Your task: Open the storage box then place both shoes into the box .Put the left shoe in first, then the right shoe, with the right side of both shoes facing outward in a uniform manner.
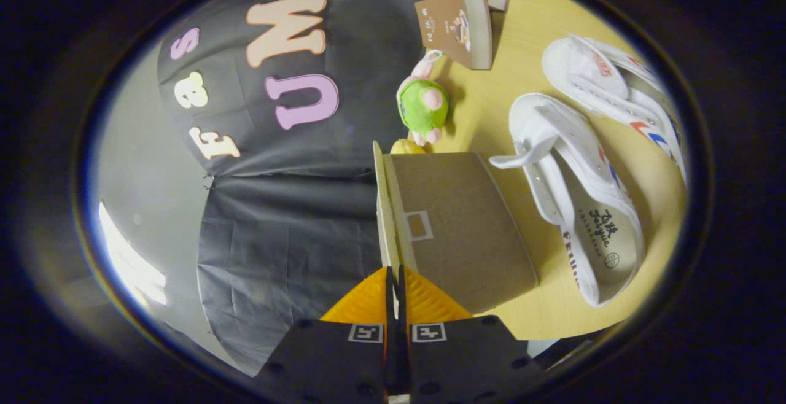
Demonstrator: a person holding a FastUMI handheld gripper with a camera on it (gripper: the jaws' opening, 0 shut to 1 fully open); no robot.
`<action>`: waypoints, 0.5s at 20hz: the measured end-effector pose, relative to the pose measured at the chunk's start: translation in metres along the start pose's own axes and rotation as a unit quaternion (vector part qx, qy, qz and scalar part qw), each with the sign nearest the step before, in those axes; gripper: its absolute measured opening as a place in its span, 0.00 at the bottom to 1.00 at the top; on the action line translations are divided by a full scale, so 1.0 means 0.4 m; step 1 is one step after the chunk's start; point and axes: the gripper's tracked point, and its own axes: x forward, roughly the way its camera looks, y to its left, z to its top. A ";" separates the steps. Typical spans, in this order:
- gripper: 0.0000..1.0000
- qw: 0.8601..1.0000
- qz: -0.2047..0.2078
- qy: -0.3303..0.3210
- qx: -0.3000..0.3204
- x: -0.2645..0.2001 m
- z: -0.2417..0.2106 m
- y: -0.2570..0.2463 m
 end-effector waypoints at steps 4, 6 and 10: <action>0.03 1.000 0.010 0.003 -0.024 -0.003 -0.007 0.061; 0.03 0.999 0.017 0.001 -0.033 -0.006 -0.007 0.093; 0.03 0.998 0.038 0.005 -0.051 -0.003 -0.030 0.178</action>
